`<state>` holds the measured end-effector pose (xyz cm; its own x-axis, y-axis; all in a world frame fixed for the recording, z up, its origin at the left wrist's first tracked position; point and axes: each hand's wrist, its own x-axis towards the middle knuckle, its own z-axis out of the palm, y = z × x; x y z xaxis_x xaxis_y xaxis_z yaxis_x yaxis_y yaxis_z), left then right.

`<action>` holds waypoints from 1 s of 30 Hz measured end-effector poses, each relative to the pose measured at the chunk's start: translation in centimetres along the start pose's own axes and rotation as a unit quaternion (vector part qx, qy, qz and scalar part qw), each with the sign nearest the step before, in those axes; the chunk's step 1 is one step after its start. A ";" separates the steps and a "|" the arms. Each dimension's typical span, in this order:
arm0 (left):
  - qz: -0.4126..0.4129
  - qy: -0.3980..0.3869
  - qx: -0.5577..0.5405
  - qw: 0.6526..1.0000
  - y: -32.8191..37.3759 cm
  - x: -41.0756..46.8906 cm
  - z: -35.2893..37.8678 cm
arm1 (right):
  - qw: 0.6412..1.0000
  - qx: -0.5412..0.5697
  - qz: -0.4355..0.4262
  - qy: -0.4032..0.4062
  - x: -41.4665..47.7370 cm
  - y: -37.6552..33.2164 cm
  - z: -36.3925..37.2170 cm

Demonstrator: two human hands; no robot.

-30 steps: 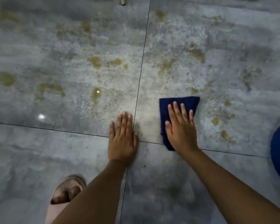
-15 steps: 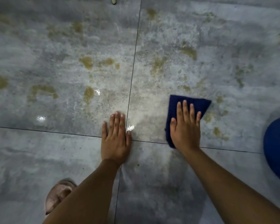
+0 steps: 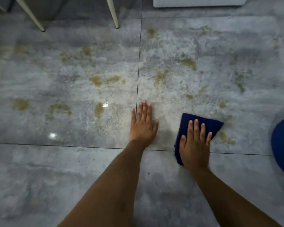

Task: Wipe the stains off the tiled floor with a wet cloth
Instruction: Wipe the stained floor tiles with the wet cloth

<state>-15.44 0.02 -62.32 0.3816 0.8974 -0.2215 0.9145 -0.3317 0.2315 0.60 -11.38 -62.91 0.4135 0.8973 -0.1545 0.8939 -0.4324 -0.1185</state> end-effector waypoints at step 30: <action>-0.028 0.001 0.027 0.999 2.1 3.2 0.9 | 0.988 0.022 0.152 0.019 0.6 2.0 -0.7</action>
<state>-12.14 1.96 -63.39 0.3298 0.9153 -0.2312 0.9402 -0.2964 0.1679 2.71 -11.61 -62.56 0.6680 0.7283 -0.1526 0.7201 -0.6844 -0.1142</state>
